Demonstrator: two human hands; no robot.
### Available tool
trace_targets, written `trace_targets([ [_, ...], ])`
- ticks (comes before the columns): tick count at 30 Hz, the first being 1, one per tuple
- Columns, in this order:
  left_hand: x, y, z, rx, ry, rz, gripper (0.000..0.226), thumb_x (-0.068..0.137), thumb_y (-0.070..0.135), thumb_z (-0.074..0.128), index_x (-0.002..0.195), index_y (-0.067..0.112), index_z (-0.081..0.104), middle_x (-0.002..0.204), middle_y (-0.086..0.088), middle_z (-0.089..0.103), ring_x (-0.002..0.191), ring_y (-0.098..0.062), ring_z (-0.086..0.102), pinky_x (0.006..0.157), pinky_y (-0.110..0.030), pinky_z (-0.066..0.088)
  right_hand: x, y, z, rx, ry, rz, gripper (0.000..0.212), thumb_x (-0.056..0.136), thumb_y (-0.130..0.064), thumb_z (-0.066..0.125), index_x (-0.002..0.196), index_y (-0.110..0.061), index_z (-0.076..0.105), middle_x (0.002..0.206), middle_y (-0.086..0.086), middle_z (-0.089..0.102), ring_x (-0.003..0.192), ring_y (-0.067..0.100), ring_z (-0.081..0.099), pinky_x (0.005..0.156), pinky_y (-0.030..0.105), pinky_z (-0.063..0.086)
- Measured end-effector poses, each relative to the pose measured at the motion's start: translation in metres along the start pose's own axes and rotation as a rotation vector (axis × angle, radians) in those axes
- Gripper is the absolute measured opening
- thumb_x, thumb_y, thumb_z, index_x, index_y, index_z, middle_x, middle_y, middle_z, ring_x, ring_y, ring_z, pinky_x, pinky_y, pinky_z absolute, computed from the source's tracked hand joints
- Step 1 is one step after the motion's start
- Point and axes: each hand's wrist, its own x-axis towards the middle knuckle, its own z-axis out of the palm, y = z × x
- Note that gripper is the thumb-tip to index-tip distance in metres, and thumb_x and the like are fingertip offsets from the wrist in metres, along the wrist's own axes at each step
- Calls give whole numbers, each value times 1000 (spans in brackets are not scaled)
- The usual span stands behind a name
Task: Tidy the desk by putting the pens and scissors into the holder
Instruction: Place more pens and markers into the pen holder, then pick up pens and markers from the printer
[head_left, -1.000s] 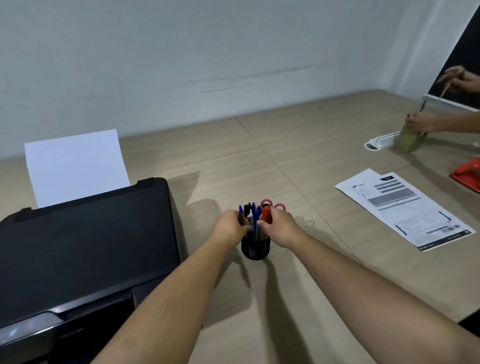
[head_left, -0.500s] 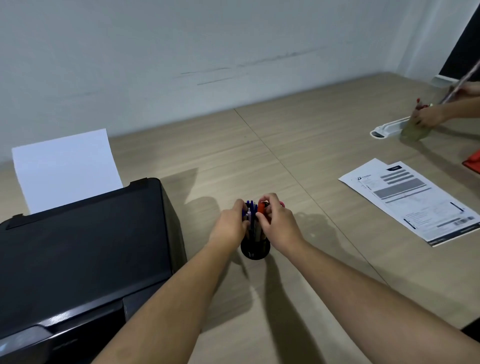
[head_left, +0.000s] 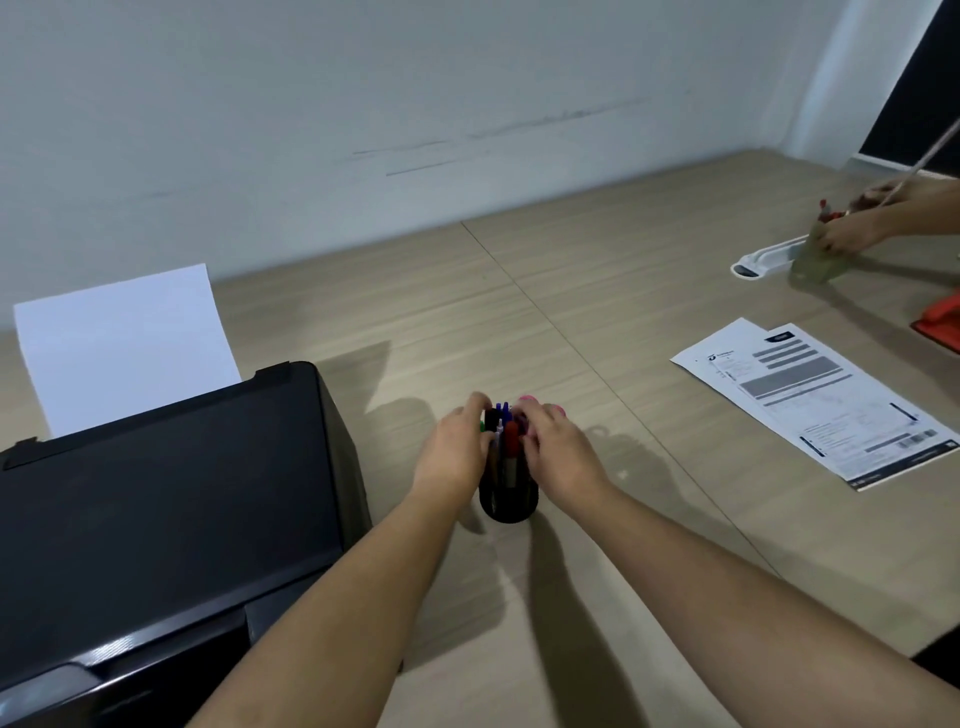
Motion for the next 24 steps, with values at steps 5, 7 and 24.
trace_targets([
  [5,-2,-10,-59,92,84,40,14,92,17,51,106,18,52,96,-5,66,80,-23,59,71,-38,50,14,-25,-26,146,195,105,22,88,-6,48,106,-19,51,86,3,56,77,20,55,64,30,44],
  [7,-7,-14,-92,131,140,39,13,91,20,51,103,18,55,95,-3,67,85,-25,61,71,-37,51,20,-50,-34,215,228,104,21,87,-8,47,103,-20,51,82,1,56,74,20,57,63,31,44],
  [24,-334,-290,-271,290,420,-694,10,82,29,51,83,24,60,84,-5,71,83,-30,64,66,-30,48,-202,-364,175,329,-541,-567,6,78,-20,58,73,-19,60,61,-5,58,57,13,53,60,29,46],
])
